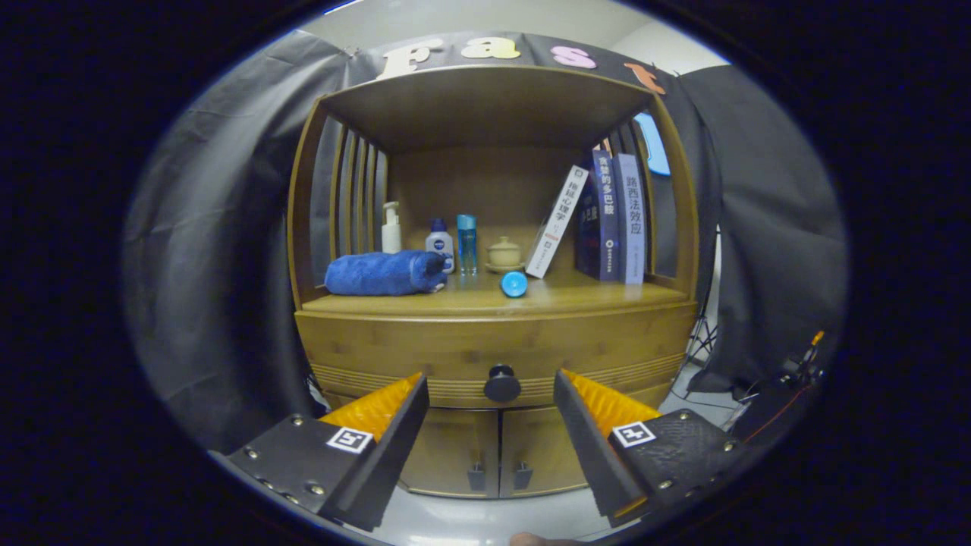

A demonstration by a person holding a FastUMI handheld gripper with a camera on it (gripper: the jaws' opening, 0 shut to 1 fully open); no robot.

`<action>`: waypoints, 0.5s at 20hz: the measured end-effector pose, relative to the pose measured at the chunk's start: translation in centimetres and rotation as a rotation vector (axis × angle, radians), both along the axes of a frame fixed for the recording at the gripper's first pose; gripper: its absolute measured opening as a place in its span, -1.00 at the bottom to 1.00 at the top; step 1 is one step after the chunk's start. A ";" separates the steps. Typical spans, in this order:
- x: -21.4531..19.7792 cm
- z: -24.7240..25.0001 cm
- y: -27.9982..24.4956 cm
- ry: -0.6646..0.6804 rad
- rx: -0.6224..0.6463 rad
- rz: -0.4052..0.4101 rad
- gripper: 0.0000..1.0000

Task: Pull open the drawer, take out the items inside it, and place them on the countertop above the cabinet.

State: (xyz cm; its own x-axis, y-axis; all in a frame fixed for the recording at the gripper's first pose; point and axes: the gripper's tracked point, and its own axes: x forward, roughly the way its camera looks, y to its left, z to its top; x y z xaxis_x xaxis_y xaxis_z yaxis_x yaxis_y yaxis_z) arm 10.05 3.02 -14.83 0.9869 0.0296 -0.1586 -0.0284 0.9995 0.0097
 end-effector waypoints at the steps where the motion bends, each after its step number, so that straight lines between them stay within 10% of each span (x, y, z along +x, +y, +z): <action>1: -0.8 1.1 -0.3 -0.011 0.007 -0.007 0.98; 10: -6.3 11.2 -3.1 -0.103 0.024 -0.039 0.98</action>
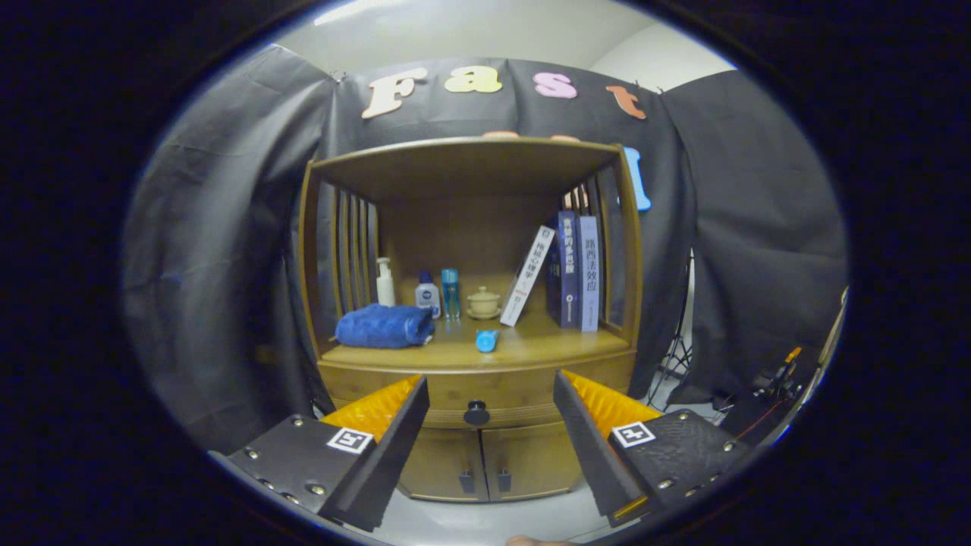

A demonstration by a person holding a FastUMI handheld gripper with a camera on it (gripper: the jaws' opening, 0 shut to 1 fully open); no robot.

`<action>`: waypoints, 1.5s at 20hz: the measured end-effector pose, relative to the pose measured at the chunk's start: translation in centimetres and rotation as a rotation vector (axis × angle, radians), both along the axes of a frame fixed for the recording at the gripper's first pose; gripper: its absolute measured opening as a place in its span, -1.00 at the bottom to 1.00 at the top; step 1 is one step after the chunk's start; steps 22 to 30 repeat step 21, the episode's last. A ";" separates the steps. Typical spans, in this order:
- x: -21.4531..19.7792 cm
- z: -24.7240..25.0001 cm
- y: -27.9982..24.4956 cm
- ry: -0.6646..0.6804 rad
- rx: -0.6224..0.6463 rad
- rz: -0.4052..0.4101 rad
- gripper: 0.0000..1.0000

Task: Pull open the drawer, take out the items inside it, and place them on the countertop above the cabinet.

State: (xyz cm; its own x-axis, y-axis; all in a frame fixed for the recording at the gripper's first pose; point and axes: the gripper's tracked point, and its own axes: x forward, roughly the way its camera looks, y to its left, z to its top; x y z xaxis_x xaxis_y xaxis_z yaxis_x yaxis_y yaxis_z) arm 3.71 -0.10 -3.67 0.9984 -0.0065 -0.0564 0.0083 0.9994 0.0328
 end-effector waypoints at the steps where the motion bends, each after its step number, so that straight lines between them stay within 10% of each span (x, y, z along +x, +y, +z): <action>1: -0.5 1.2 -0.4 -0.020 -0.001 -0.010 0.97; 30: -4.3 7.9 0.6 -0.069 0.012 0.045 0.97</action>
